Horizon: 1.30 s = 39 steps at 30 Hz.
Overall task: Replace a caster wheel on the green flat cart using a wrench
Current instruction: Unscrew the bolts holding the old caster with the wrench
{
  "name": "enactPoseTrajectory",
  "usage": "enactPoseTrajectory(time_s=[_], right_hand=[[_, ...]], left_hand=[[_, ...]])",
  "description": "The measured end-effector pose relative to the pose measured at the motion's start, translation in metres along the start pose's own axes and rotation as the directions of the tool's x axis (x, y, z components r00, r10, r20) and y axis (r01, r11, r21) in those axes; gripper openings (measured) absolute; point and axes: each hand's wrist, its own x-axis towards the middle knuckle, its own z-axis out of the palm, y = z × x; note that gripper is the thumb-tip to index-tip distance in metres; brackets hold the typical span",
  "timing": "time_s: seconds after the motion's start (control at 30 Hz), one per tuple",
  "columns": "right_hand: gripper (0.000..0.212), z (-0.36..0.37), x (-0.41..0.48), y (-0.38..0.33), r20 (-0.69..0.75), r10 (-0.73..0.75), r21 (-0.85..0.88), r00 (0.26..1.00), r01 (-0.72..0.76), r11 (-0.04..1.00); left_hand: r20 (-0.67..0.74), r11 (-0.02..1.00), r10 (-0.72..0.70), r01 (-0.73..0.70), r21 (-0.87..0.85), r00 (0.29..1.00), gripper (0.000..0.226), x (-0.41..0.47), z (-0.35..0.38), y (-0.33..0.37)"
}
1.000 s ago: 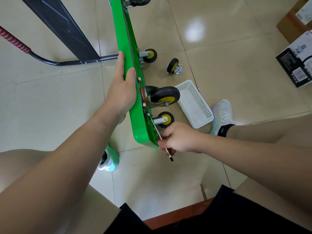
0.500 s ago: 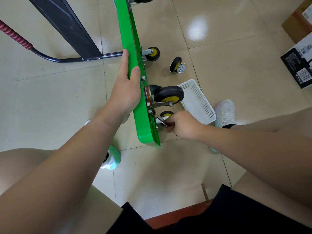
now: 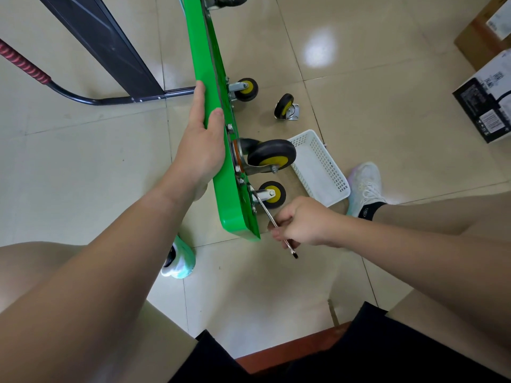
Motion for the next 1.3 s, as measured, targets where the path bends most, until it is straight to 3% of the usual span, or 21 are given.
enactPoseTrajectory(time_s=[0.4,0.53,0.7,0.9,1.13,1.3], right_hand=[[0.025,-0.004,-0.013,-0.021,0.06,-0.018,0.278,0.998,0.001,0.961],[0.025,-0.001,-0.007,-0.018,0.049,-0.007,0.122,0.999,0.001,0.993],[0.018,0.001,0.007,-0.011,0.011,-0.011,0.064,1.0,0.01,0.998],[0.014,-0.004,0.027,-0.009,-0.069,-0.092,-0.249,0.993,0.072,0.966],[0.021,-0.007,0.037,-0.014,-0.109,-0.115,-0.292,0.987,0.079,0.953],[0.018,-0.011,0.028,-0.011,-0.064,-0.092,-0.323,0.994,0.067,0.944]], left_hand=[[-0.007,1.0,0.008,-0.008,0.005,1.0,0.064,-0.001,0.002,0.002],[-0.001,1.0,0.011,-0.011,-0.008,1.0,0.063,-0.001,0.001,0.001],[-0.007,1.0,0.002,-0.002,-0.008,1.0,0.064,-0.001,0.001,0.001],[-0.015,1.0,0.006,-0.006,0.009,1.0,0.061,-0.002,0.001,0.004],[-0.01,1.0,0.014,-0.013,0.015,1.0,0.063,-0.002,0.001,0.004],[-0.012,1.0,0.012,-0.012,0.015,1.0,0.061,-0.002,0.002,0.005]])
